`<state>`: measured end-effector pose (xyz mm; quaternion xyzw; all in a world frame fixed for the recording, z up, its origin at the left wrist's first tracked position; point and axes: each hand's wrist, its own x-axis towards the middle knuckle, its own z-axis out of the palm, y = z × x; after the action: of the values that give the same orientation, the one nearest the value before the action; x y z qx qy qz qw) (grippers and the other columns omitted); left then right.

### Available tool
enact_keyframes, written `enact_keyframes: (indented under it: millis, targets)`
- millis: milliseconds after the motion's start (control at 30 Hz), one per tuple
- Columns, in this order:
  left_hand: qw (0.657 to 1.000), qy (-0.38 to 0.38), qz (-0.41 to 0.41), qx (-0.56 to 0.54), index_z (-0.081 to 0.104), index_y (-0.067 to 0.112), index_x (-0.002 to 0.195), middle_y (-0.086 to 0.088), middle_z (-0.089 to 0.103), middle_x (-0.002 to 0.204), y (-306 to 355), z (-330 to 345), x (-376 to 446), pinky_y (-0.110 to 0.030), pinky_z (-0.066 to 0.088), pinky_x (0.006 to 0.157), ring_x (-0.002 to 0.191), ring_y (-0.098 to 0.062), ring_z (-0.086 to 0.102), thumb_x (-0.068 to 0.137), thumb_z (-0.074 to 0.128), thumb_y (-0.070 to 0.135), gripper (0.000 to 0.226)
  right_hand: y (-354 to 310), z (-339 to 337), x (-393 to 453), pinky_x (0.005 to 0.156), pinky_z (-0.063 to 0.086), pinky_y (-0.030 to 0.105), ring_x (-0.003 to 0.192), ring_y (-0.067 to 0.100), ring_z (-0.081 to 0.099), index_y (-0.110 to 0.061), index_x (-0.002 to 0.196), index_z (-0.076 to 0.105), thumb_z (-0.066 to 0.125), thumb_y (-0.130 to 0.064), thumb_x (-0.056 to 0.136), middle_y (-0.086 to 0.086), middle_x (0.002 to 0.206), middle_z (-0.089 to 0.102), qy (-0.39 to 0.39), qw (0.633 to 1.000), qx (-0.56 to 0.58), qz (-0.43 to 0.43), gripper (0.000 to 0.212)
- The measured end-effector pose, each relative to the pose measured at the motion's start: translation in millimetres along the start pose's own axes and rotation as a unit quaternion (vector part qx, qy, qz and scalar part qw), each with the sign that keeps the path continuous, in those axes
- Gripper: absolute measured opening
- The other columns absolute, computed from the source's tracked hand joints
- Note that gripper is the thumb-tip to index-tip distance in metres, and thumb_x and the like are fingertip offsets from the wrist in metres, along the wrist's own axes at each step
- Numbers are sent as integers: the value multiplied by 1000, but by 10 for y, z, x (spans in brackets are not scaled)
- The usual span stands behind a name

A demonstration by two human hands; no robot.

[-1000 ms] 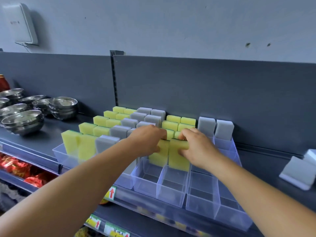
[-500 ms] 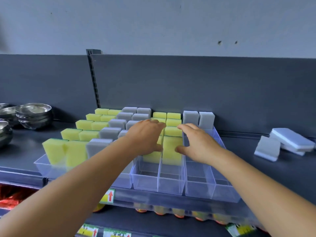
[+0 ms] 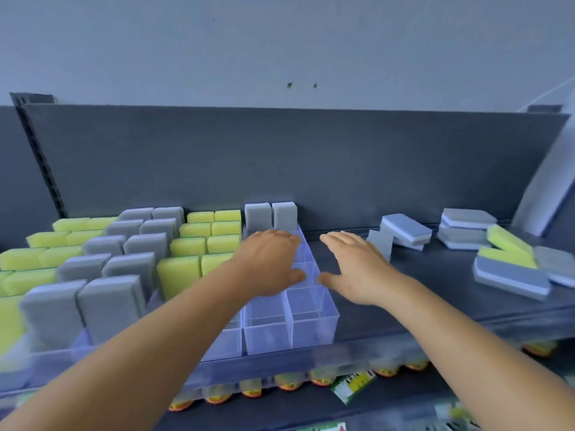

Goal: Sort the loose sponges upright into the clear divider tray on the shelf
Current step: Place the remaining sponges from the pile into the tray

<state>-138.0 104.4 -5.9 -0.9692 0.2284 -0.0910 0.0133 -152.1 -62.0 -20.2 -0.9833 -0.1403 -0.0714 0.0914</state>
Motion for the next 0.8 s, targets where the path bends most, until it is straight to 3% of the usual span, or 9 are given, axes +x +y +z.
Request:
enact_keyframes:
  millis: [333,600,800]
  targets:
    - [999,-18,-7,-31,37,15,142,-3,45,144,888,206,862,-36,40,104,132,-22,43,92,49,47,60,1221,-196,-56,114,17,30,145,15,16,-19,149,19,53,-43,91,-6,156,20,-7,999,13,45,71]
    - [995,-34,-66,-62,38,17,141,-2,47,139,1415,466,1571,-34,41,95,127,-22,45,93,48,44,56,2118,-293,152,111,27,33,139,22,26,-16,141,33,49,-41,93,0,150,32,-22,997,26,66,56]
    - [988,-72,-116,-69,36,17,141,-5,46,138,1543,673,1914,-38,42,93,127,-25,44,93,46,50,60,2455,-234,438,112,23,32,142,21,20,-19,148,22,48,-42,94,-3,155,24,-27,996,55,65,65]
